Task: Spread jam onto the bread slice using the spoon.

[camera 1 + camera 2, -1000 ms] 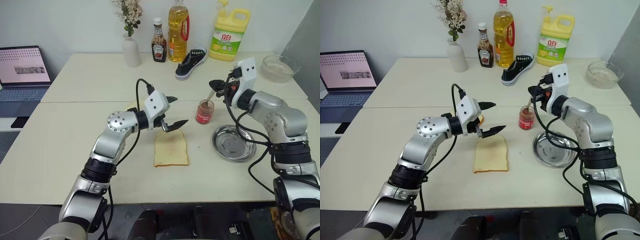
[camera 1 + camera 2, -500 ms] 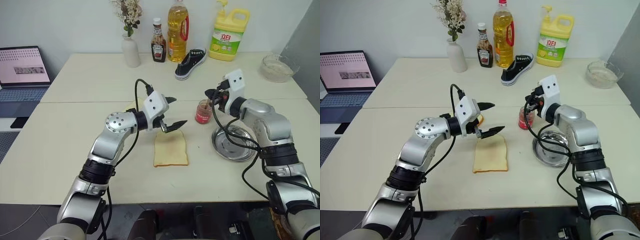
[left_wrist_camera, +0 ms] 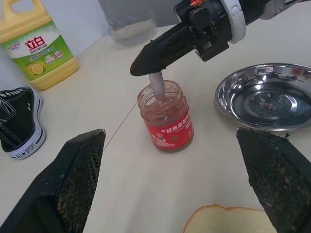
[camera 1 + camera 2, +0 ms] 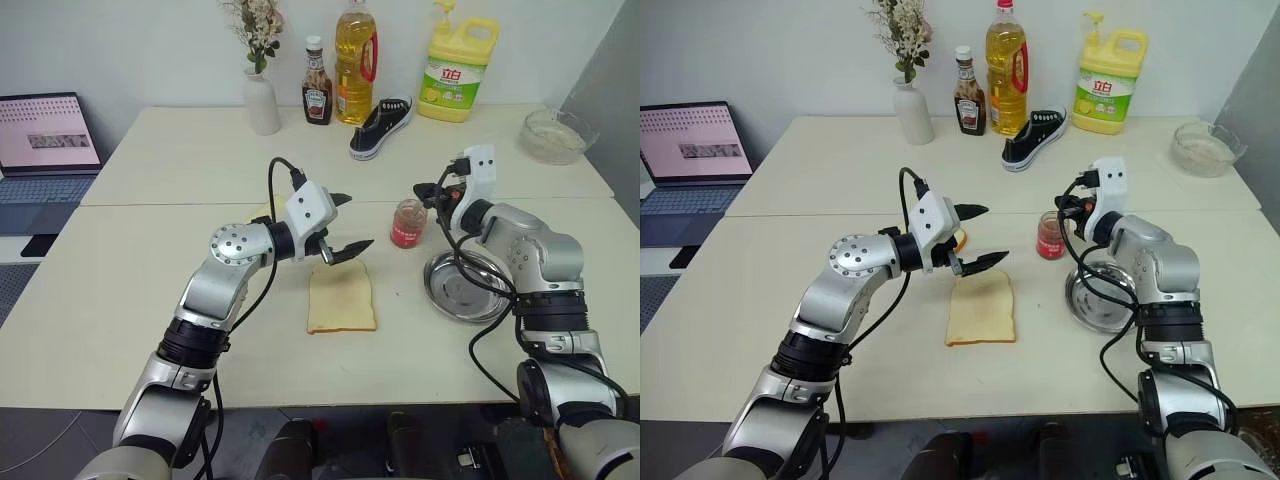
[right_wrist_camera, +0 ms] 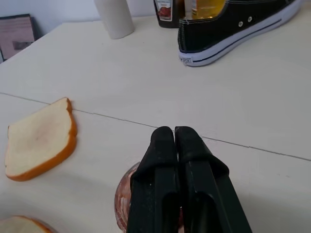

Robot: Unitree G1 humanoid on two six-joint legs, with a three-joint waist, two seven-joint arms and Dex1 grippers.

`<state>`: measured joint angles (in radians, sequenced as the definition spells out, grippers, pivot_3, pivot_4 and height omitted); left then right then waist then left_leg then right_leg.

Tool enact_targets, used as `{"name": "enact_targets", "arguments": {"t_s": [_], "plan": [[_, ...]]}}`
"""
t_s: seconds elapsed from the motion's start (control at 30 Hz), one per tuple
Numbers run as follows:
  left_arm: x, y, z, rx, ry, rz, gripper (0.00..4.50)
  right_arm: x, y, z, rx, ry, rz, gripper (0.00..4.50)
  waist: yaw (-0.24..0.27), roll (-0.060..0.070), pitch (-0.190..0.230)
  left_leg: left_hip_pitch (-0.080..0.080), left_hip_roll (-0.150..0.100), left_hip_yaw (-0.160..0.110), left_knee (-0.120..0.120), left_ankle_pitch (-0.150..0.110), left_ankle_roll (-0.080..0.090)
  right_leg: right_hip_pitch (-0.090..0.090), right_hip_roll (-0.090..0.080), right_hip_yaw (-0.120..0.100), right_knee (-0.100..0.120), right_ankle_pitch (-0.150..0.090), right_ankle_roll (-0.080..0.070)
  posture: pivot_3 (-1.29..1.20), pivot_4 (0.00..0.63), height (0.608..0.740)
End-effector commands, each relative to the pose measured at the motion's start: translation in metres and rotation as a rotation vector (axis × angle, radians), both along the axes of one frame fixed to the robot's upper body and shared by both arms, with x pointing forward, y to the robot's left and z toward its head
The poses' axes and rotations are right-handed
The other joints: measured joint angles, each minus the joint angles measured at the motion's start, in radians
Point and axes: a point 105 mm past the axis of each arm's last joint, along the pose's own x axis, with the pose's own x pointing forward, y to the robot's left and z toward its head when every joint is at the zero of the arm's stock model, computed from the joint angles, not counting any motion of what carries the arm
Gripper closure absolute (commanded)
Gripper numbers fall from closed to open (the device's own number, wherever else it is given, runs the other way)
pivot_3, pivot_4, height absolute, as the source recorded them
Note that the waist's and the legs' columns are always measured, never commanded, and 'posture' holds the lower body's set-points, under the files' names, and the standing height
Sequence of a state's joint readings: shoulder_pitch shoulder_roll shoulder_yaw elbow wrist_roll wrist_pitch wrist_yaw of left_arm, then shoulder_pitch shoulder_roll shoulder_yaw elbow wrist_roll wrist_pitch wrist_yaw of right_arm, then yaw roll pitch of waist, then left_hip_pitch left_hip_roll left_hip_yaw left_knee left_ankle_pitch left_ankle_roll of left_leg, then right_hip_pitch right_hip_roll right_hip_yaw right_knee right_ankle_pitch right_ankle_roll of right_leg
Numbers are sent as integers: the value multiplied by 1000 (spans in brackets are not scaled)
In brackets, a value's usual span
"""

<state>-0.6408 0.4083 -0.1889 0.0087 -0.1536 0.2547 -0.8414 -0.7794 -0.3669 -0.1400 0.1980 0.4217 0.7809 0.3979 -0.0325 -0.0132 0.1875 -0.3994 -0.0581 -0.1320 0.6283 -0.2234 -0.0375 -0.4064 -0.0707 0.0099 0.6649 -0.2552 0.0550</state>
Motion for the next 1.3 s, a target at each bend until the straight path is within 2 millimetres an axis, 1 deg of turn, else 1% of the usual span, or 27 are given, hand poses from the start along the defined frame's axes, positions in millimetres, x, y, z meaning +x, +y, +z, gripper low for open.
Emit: {"name": "enact_targets", "arguments": {"t_s": [0.03,0.33,0.47,0.63,0.87,1.1,1.3], "plan": [[-2,0,16,-16,-58,-7,0,1,0,26,104,-31,-5,4471,-1,0,0,0,0,0,0,0,0,0,0,0,0,0,0,0,150,740],[0,1,16,-14,-64,-5,0,2,-11,39,254,13,-38,4471,-1,0,0,0,0,1,0,0,0,-1,0,1,1,0,0,0,150,740],[0,1,16,-14,-65,-5,0,2,-14,43,292,24,-47,4471,-1,0,0,0,0,1,0,0,0,0,0,1,1,0,0,0,150,740],[1,2,16,-11,-65,-4,0,1,-25,47,360,42,-79,4471,-1,0,0,0,0,1,0,0,0,-1,0,1,1,0,0,0,150,740],[1,1,16,-8,-65,-10,0,0,-34,49,399,47,-112,4471,-1,0,0,0,0,1,0,0,0,-1,0,1,1,0,0,0,150,740],[1,0,16,-3,-66,-19,0,0,-48,54,412,31,-149,4471,0,0,0,0,0,2,0,0,0,-1,0,1,1,0,0,0,150,740],[1,0,16,3,-70,-27,0,-3,-55,57,424,23,-163,4471,-1,0,0,0,0,2,0,0,0,-1,0,2,1,0,0,0,150,740]]}}
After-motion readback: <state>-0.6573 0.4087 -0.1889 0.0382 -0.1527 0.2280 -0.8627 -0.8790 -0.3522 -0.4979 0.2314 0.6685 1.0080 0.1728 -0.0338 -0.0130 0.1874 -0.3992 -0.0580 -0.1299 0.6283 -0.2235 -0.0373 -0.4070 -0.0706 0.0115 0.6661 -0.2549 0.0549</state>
